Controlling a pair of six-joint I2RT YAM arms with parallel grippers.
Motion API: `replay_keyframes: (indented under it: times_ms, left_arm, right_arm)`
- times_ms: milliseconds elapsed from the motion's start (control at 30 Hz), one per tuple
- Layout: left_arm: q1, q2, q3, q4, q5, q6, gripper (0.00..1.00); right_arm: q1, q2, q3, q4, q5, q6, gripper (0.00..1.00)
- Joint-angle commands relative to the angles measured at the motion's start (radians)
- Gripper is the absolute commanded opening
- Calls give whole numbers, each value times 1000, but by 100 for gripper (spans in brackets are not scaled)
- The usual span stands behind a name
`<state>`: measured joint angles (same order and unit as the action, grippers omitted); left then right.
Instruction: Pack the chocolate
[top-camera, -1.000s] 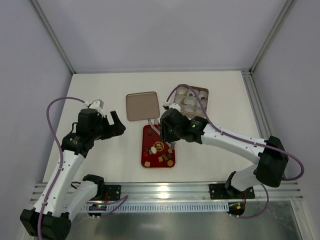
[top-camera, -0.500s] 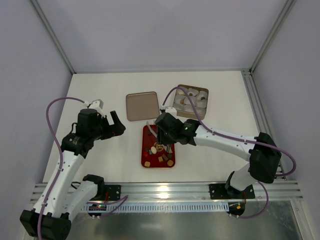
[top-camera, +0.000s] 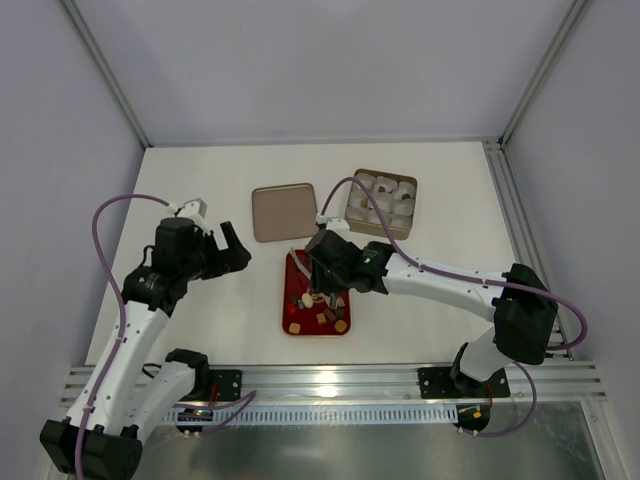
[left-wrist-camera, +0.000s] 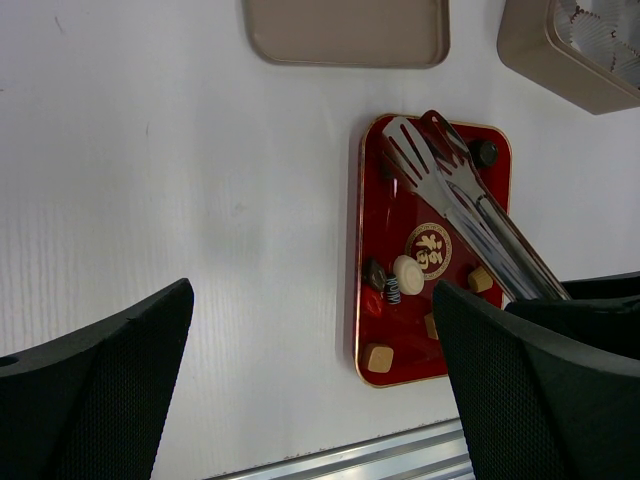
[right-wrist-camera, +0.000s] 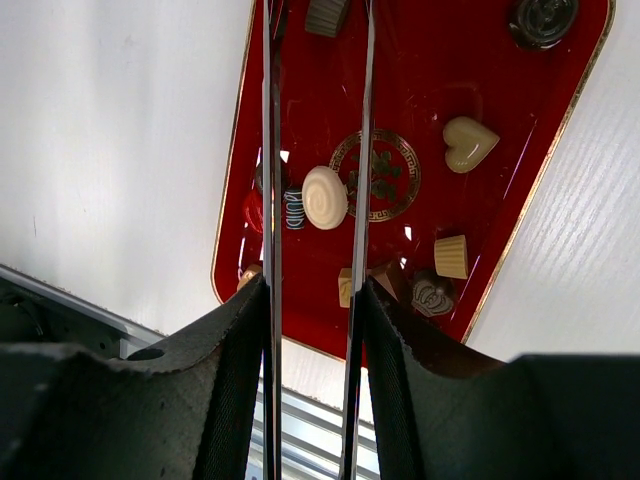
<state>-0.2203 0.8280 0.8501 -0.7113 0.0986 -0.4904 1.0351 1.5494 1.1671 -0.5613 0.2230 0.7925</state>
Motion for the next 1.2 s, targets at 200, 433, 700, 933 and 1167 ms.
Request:
replay_keyframes:
  times_ms: [200,433,700,933,1167]
  left_arm:
    - [-4,-15,1,16,7,-4,100]
    - [-2,-13,1,16,7,-4,100]
    - [-2,-13,1,16,7,-2,100]
    - [-2,-10,1,16,7,-4,100]
    - [-2,-9,1,16,7,-4,100]
  right_arm:
    - [25,8,26,0,56,13,43]
    - [34,18,31,-8,50,8,42]
    - [37,21,31,-15,39,-6,39]
    - [43,28,25,-26,36,-15,39]
    - [46,28,28,-32,27,-26,39]
